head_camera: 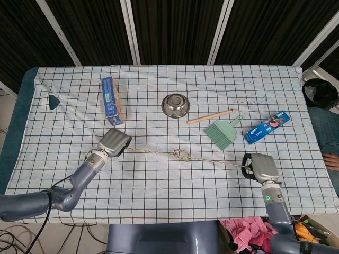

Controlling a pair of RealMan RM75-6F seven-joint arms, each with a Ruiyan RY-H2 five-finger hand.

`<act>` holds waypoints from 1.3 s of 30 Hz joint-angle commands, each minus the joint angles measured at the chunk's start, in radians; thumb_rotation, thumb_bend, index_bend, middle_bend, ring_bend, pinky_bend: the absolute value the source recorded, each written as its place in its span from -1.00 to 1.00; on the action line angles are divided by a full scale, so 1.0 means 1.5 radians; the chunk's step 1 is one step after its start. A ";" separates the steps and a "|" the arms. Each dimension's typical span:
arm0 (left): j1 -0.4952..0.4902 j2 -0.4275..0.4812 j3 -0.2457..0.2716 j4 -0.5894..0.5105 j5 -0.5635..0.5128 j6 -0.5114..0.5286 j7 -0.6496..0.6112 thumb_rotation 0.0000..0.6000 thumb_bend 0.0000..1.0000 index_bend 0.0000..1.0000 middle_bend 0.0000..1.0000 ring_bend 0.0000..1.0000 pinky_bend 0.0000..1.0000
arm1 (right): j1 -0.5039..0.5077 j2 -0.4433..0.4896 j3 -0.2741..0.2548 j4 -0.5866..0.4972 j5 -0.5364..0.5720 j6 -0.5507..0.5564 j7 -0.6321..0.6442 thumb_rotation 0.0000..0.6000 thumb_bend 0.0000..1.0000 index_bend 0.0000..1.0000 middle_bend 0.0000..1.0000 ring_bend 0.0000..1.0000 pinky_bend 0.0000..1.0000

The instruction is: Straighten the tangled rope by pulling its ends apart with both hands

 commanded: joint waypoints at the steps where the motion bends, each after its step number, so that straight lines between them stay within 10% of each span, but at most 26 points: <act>1: 0.020 0.023 0.007 -0.009 0.022 0.015 -0.017 1.00 -0.06 0.14 0.95 0.75 0.54 | -0.019 0.030 -0.007 0.004 -0.009 -0.003 0.028 1.00 -0.12 0.29 1.00 1.00 1.00; 39: 0.108 0.037 0.013 0.091 0.087 -0.025 -0.100 1.00 -0.06 0.13 0.94 0.75 0.54 | -0.042 0.002 0.009 0.235 0.066 -0.129 0.112 1.00 -0.11 0.29 1.00 1.00 1.00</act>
